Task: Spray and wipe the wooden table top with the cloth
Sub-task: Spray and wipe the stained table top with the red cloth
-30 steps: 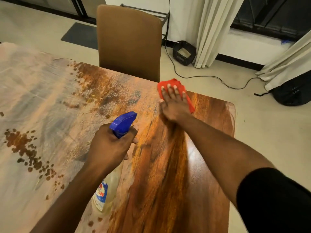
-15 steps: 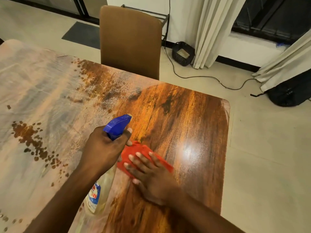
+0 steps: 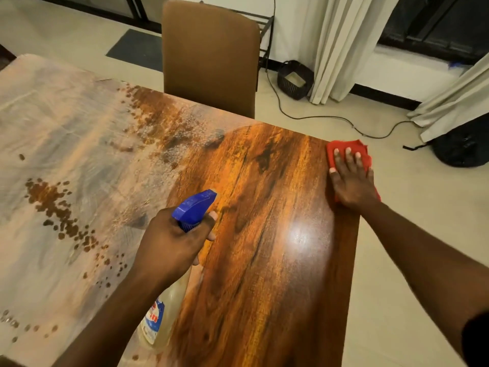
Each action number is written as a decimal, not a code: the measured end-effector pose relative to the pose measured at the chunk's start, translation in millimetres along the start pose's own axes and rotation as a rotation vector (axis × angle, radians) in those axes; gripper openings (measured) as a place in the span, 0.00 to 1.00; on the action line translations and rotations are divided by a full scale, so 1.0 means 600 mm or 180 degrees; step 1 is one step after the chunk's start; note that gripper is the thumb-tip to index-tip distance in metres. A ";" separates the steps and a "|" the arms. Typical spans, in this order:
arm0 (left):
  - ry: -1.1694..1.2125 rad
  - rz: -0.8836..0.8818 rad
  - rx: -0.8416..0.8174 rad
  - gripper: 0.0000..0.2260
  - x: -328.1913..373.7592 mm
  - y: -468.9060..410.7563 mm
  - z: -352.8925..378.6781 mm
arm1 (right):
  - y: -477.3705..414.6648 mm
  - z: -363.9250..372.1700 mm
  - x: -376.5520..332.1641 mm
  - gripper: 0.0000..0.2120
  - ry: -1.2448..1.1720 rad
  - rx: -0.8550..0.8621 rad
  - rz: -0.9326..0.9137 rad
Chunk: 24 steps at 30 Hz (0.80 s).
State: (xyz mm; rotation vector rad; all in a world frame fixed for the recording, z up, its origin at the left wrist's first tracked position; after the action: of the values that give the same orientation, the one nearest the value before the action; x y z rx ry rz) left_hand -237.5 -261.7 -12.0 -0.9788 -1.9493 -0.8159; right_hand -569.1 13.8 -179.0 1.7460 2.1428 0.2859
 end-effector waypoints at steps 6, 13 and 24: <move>-0.0101 -0.0380 0.0172 0.08 -0.039 0.080 -0.034 | -0.060 -0.016 -0.084 0.31 0.0069 -0.0235 0.0055; 0.0027 -0.0911 0.0524 0.05 -0.083 0.202 -0.081 | 0.026 0.058 -0.280 0.32 0.0510 -0.0324 -0.1113; 0.0052 -0.1138 0.0392 0.06 -0.146 0.284 -0.103 | 0.546 0.303 -0.352 0.32 0.0990 -0.0730 -0.3312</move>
State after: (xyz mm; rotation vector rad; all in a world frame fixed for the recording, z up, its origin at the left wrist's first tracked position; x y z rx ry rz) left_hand -36.9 -256.7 -25.1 -0.5560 -2.1652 -0.8820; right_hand -165.2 -133.8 -190.4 0.3319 2.7605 0.4882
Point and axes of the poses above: each hand's wrist, its own y-axis away from the middle knuckle, its own z-axis out of the palm, x = y × z, the point moved 1 cm from there along -y, towards the middle knuckle, and after that the axes turned 13 degrees about z, right-handed, at the moved point
